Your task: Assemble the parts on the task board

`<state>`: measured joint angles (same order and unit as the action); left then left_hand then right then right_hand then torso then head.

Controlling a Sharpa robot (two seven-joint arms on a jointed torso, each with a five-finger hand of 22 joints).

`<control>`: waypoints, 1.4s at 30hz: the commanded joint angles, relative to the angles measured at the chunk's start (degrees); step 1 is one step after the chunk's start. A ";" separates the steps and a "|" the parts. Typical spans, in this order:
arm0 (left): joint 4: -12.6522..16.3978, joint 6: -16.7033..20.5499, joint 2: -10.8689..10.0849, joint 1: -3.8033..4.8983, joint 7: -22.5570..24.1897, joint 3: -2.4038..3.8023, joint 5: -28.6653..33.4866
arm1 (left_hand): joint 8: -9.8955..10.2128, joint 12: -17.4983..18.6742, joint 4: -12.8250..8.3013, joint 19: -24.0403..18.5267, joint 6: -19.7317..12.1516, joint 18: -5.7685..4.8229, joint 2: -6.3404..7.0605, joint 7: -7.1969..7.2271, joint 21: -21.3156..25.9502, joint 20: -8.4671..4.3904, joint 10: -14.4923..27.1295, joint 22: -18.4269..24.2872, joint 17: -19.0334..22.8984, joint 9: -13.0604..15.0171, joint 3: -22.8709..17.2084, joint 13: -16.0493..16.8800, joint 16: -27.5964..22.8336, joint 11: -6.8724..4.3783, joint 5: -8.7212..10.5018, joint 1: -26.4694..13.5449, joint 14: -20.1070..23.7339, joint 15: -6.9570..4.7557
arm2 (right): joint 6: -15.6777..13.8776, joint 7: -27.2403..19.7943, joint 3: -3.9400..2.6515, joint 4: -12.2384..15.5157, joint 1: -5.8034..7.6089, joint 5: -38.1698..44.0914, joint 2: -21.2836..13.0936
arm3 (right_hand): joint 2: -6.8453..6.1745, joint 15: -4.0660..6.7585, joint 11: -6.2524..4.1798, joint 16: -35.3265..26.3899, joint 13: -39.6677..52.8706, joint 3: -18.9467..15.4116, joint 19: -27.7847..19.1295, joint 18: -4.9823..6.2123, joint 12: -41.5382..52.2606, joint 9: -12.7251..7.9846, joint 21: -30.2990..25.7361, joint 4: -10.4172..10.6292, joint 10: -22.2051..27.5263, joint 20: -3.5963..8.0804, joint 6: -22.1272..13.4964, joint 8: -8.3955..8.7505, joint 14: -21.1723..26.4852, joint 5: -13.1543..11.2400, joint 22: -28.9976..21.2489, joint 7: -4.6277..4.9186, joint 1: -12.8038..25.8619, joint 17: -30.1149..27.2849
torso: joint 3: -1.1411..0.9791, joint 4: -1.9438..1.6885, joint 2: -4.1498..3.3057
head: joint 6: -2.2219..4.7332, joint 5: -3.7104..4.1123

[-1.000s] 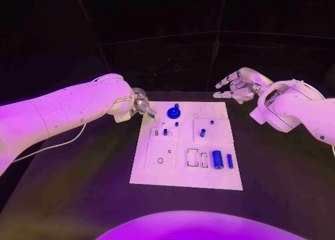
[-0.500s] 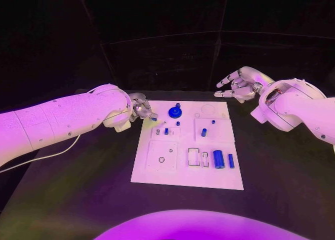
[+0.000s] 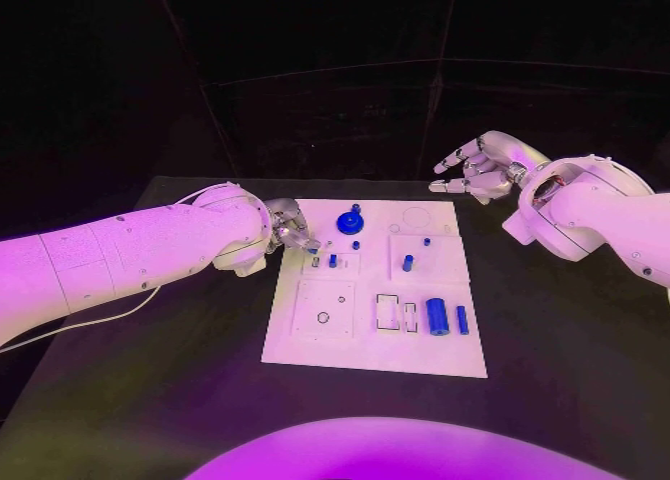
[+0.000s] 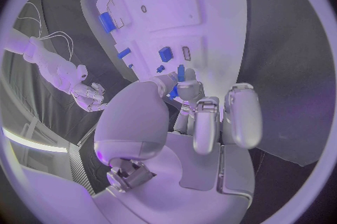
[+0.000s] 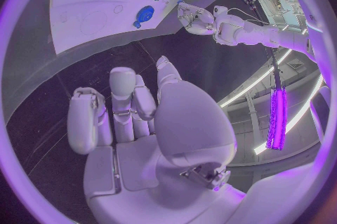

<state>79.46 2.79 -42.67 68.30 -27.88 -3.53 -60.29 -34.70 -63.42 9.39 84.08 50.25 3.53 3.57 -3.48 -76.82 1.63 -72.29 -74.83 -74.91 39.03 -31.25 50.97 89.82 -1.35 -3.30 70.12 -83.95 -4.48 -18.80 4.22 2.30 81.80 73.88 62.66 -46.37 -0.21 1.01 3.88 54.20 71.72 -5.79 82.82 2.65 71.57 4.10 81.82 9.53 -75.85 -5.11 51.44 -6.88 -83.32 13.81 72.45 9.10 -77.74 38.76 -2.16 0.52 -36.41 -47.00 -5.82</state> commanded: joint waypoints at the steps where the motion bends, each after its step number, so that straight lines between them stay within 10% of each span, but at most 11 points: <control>1: 0.20 -1.81 0.12 -0.03 -0.60 -0.21 -2.20 | -0.29 0.14 -7.06 1.18 -0.04 -0.03 -0.01 0.51 -0.20 -0.23 -0.42 -0.04 -15.09 0.07 -7.35 -0.04 0.18 0.02 -0.15 0.42 -6.05 -0.27 | 0.26 -0.37 -0.04 -0.01 0.10 0.17 0.08 | 0.06 -0.01 -0.04 -0.08 0.07 -0.17 -0.48 0.92 0.02 0.00 -0.23 0.07 -0.04 0.06 -0.33 -0.37 0.06 0.38 -0.07 -0.08 -0.17 -0.07 | -0.03 0.04 0.01 | -0.02 0.06; 42: -0.77 -4.89 1.09 -0.41 -1.61 -1.03 -2.64 | -0.38 0.12 -7.13 1.18 -0.01 -0.02 0.11 0.51 -0.18 -0.24 -0.47 -0.02 -15.09 0.11 -7.51 -0.02 0.18 0.02 -0.14 0.33 -6.05 -0.28 | 0.54 -0.39 -0.04 -0.26 0.09 0.17 0.39 | 0.13 0.00 -0.05 -0.07 0.12 -0.33 -0.46 0.91 0.10 0.00 -0.23 0.24 -0.10 0.06 -0.31 -0.44 0.06 0.51 -0.05 -0.10 -0.17 -0.07 | -0.05 0.05 0.04 | -0.66 0.19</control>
<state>78.84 -1.15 -41.55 67.88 -29.01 -4.55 -62.52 -34.68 -63.42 9.06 84.08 50.37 3.53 3.66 -3.39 -76.82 1.63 -72.39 -74.81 -74.91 39.03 -31.57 50.98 89.82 -1.41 -3.32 70.02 -83.95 -4.48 -18.57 4.19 2.31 81.51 73.88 62.66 -46.02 -0.21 1.01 3.88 54.20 71.79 -5.96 82.82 2.65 71.57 4.10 81.82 9.70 -75.85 -5.11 51.44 -7.10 -83.32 14.14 72.45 9.10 -77.74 38.76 -2.19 0.54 -36.40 -47.64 -5.65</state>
